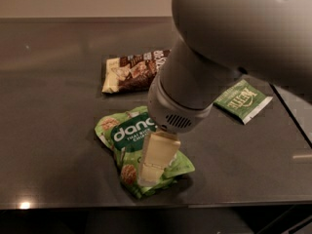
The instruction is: Pick green rice chip bag
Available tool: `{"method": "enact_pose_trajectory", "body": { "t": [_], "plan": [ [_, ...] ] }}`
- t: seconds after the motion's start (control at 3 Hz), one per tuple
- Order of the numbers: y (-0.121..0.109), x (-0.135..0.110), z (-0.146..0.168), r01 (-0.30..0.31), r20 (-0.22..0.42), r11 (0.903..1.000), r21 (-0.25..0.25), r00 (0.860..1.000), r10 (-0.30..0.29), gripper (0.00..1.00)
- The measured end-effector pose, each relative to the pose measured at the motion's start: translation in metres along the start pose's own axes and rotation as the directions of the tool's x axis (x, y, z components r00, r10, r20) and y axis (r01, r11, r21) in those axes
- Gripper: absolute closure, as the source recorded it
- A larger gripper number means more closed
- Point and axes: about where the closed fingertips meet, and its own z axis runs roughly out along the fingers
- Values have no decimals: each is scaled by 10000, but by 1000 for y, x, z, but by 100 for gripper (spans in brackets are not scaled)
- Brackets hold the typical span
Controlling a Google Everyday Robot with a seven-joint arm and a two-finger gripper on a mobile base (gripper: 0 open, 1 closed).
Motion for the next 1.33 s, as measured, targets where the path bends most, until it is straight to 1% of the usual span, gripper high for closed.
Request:
{"method": "enact_pose_trajectory", "body": {
  "t": [0.33, 0.67, 1.0, 1.33],
  "plan": [
    [-6, 0, 20, -412, -107, 9991, 17, 9991, 412, 0],
    [-10, 1, 32, -697, -184, 9976, 20, 9974, 697, 0],
    [-6, 8, 57, -1233, -480, 9910, -523, 9915, 1208, 0],
    [-7, 13, 75, -1697, -825, 9809, -956, 9833, 1621, 0]
  ]
}}
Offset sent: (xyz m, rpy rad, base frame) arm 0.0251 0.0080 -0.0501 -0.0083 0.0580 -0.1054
